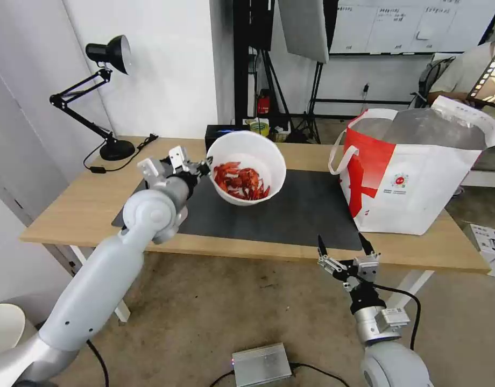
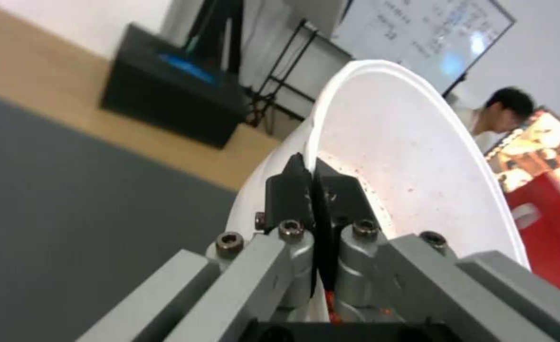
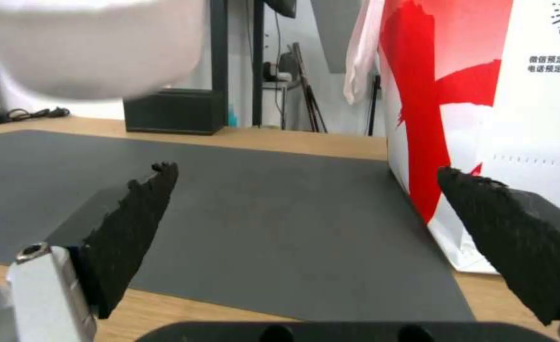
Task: Pick up the trash from the table and place it into the takeout bag.
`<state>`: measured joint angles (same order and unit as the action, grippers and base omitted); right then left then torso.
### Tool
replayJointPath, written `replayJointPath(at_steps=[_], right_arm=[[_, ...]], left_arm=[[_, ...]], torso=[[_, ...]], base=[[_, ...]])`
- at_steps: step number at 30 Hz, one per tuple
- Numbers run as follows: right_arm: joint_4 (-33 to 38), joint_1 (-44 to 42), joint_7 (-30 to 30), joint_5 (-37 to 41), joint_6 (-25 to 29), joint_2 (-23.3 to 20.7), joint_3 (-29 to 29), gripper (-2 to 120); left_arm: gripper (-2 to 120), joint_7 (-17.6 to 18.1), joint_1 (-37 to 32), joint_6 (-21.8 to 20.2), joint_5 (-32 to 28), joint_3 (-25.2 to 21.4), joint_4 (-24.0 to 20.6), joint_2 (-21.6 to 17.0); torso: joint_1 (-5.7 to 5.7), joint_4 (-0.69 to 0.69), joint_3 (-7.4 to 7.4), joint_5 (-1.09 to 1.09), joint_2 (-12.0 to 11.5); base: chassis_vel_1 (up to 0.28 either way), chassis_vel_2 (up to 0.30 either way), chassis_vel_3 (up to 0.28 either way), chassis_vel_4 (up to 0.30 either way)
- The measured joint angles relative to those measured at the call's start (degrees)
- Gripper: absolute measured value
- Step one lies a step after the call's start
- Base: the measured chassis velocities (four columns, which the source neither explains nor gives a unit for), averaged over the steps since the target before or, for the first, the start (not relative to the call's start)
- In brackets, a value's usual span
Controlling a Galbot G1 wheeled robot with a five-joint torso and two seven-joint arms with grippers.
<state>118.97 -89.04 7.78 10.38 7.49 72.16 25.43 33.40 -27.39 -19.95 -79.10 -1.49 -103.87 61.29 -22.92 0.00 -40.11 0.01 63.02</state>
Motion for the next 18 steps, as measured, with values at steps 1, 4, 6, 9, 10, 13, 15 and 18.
replayJointPath(at_steps=[1, 4, 6, 9, 10, 13, 15, 18], right_arm=[[0.0, 0.0, 0.0, 0.0, 0.0, 0.0, 0.0, 100], [0.0, 0.0, 0.0, 0.0, 0.0, 0.0, 0.01, 100], [0.0, 0.0, 0.0, 0.0, 0.0, 0.0, 0.01, 100], [0.0, 0.0, 0.0, 0.0, 0.0, 0.0, 0.0, 100], [0.0, 0.0, 0.0, 0.0, 0.0, 0.0, 0.0, 100], [0.0, 0.0, 0.0, 0.0, 0.0, 0.0, 0.0, 100], [0.0, 0.0, 0.0, 0.0, 0.0, 0.0, 0.01, 100], [0.0, 0.0, 0.0, 0.0, 0.0, 0.0, 0.0, 100]], left_arm=[[0, 0.72, 1.65, -0.03, -0.7, 1.12, 0.41, 0.53], [0, 2.1, 4.71, -0.05, -1.81, 3.25, 1.39, 1.78], [0, 2.67, 6.92, -0.07, -2.36, 5.0, 2.41, 2.7], [0, 2.82, 9.25, -0.07, -2.76, 6.78, 3.7, 3.62], [0, 2.89, 10.59, -0.07, -3.02, 7.81, 4.52, 4.08], [0, 3.03, 12.57, -0.02, -3.41, 9.02, 5.66, 4.82], [0, 3.08, 14.5, 0.16, -3.72, 10.26, 6.87, 5.65], [0, 3.26, 15.53, 0.43, -3.94, 10.8, 7.48, 6.3]], torso=[[0.0, 0.0, 0.0, 0.0, 0.0], [0.0, 0.0, 0.0, 0.0, 0.0], [0.0, 0.0, 0.0, -0.01, 0.0], [0.0, -0.01, 0.0, 0.0, 0.0], [0.0, -0.01, 0.0, 0.0, 0.0], [0.0, -0.01, 0.0, 0.0, 0.0], [0.0, 0.0, 0.0, -0.01, 0.01], [0.0, 0.0, 0.0, -0.01, 0.01]], base=[[0.0, 0.0, 0.0, 0.0], [0.0, 0.0, 0.0, 0.0], [0.0, 0.0, 0.0, 0.0], [0.0, 0.0, 0.0, 0.0], [0.0, 0.0, 0.0, 0.0], [0.0, 0.0, 0.0, 0.0], [0.0, 0.0, 0.0, 0.0], [0.0, 0.0, 0.0, 0.0]])
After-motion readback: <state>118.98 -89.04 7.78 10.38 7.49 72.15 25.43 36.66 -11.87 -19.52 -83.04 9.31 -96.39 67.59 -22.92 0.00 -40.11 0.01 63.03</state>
